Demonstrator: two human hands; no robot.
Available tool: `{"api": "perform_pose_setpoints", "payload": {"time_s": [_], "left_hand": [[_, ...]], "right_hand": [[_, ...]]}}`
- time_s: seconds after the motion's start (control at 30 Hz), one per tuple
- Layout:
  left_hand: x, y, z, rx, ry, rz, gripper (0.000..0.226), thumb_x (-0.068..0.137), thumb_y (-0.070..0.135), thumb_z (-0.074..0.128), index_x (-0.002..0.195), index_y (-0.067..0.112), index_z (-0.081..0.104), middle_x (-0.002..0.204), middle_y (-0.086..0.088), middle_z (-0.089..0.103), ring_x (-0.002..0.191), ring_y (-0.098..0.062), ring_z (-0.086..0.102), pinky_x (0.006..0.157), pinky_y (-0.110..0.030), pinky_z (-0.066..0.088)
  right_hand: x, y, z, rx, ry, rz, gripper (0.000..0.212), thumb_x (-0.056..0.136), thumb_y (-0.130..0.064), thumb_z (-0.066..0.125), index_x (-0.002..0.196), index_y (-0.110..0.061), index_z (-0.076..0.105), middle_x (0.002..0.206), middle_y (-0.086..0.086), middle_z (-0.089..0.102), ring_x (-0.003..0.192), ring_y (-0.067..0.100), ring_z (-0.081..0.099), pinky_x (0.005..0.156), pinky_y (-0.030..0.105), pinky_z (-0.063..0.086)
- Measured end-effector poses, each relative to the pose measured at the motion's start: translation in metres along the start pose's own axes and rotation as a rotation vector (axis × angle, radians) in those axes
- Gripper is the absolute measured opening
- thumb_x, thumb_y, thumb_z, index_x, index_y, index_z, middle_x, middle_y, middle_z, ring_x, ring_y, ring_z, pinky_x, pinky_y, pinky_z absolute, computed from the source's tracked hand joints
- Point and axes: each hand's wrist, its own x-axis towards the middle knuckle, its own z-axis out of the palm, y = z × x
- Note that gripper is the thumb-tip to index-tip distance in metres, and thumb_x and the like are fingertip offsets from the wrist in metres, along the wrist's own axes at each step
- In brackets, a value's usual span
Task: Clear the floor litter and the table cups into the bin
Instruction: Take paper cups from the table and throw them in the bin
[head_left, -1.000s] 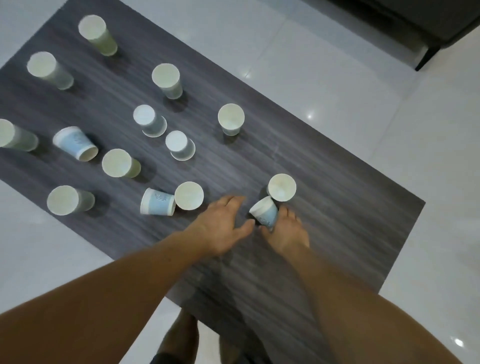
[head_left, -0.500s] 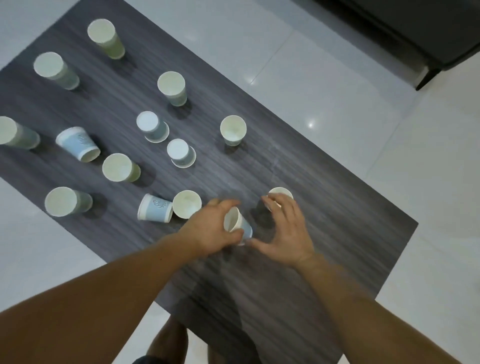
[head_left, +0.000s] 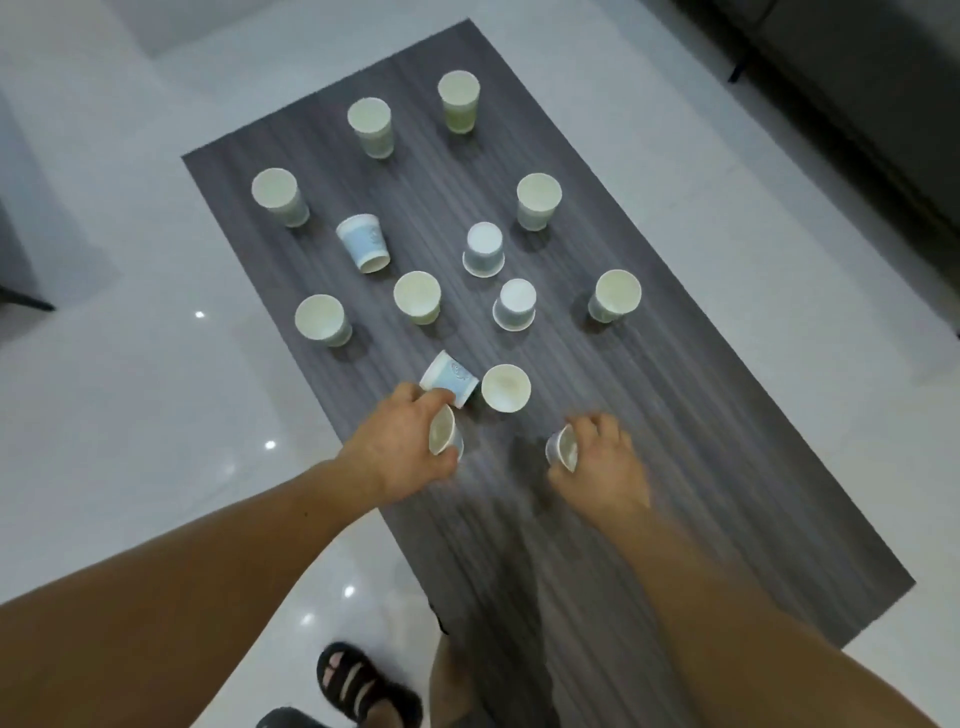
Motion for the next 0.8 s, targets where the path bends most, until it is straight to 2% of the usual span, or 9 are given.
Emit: {"api": "perform_pose_setpoints", "payload": {"time_s": [0.17, 0.27, 0.43, 0.63, 0.8], "left_hand": [[-0.084, -0.045, -0.037, -0.084, 0.167, -0.082, 0.070, 0.078, 0.045, 0.066, 0.141, 0.030, 0.039, 0.129, -0.002, 0.042, 0.114, -0.024, 0.050, 0.093, -0.032, 0.045], [-0.151, -0.083, -0.054, -0.140, 0.286, -0.152, 0.071, 0.079, 0.045, 0.067, 0.141, 0.030, 0.038, 0.132, -0.001, 0.041, 0.114, -0.023, 0.050, 0.091, -0.031, 0.045], [-0.284, -0.155, -0.071, -0.209, 0.455, -0.327, 0.070, 0.080, 0.045, 0.064, 0.142, 0.031, 0.036, 0.134, -0.003, 0.040, 0.116, -0.023, 0.049, 0.088, -0.033, 0.046], [-0.451, -0.222, -0.054, -0.314, 0.641, -0.608, 0.070, 0.081, 0.044, 0.063, 0.143, 0.027, 0.034, 0.135, -0.005, 0.040, 0.117, -0.025, 0.048, 0.086, -0.032, 0.045], [-0.568, -0.239, -0.012, -0.427, 0.782, -0.868, 0.069, 0.082, 0.044, 0.062, 0.143, 0.026, 0.036, 0.134, -0.005, 0.041, 0.116, -0.025, 0.049, 0.088, -0.035, 0.048]], "right_hand": [[-0.042, -0.092, -0.020, -0.059, 0.008, -0.237, 0.064, 0.083, -0.033, 0.061, 0.142, -0.024, 0.039, 0.136, 0.002, 0.039, 0.119, 0.025, 0.041, 0.096, 0.035, 0.042], [-0.081, -0.156, -0.022, -0.106, 0.024, -0.415, 0.063, 0.081, -0.029, 0.063, 0.140, -0.021, 0.043, 0.134, 0.003, 0.042, 0.114, 0.027, 0.043, 0.090, 0.035, 0.042], [-0.160, -0.268, -0.004, -0.250, -0.022, -0.701, 0.063, 0.081, -0.033, 0.062, 0.140, -0.024, 0.041, 0.134, 0.000, 0.042, 0.119, 0.026, 0.042, 0.090, 0.037, 0.045], [-0.261, -0.385, 0.032, -0.383, -0.122, -1.045, 0.067, 0.083, -0.039, 0.059, 0.144, -0.029, 0.033, 0.138, -0.004, 0.038, 0.122, 0.023, 0.041, 0.091, 0.034, 0.045], [-0.337, -0.452, 0.067, -0.506, -0.212, -1.331, 0.068, 0.084, -0.040, 0.060, 0.145, -0.028, 0.033, 0.139, -0.004, 0.037, 0.123, 0.022, 0.040, 0.090, 0.035, 0.048]]}}
